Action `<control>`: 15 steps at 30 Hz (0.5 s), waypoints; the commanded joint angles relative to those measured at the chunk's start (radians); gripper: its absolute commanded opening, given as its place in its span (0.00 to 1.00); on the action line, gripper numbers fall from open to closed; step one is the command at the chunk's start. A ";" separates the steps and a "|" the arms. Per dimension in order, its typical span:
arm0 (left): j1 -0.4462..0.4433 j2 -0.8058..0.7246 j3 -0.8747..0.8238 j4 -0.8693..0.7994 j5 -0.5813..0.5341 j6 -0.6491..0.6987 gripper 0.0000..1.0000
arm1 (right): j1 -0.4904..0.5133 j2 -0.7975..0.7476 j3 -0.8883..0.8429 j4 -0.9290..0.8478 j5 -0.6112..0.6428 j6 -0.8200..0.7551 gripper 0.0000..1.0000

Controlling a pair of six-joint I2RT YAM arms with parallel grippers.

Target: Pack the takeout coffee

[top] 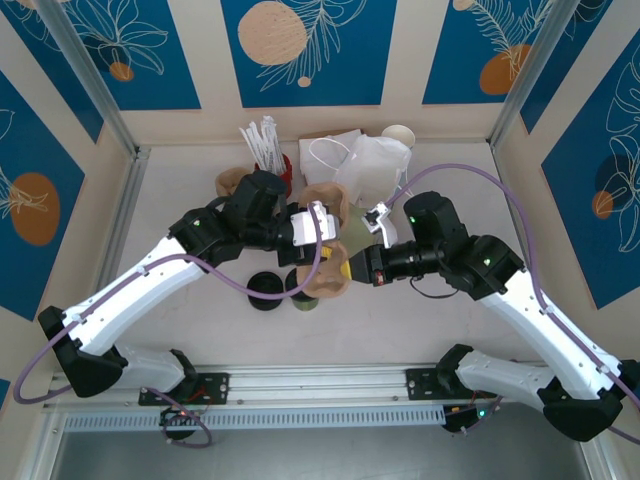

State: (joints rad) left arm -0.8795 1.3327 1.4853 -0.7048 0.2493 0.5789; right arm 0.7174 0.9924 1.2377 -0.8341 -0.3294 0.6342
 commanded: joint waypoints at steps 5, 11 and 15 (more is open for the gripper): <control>-0.012 -0.012 0.024 -0.028 0.005 0.015 0.40 | -0.004 -0.024 -0.003 -0.022 -0.014 -0.008 0.00; -0.012 -0.021 0.024 -0.016 0.011 0.009 0.35 | -0.007 -0.036 -0.014 -0.026 -0.008 0.002 0.00; -0.012 -0.026 0.021 -0.006 -0.005 -0.001 0.35 | -0.016 -0.045 0.000 -0.047 0.008 0.001 0.15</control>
State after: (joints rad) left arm -0.8841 1.3315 1.4853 -0.7177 0.2531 0.5827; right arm 0.7086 0.9764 1.2308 -0.8371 -0.3191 0.6388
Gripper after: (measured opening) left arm 0.352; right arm 0.139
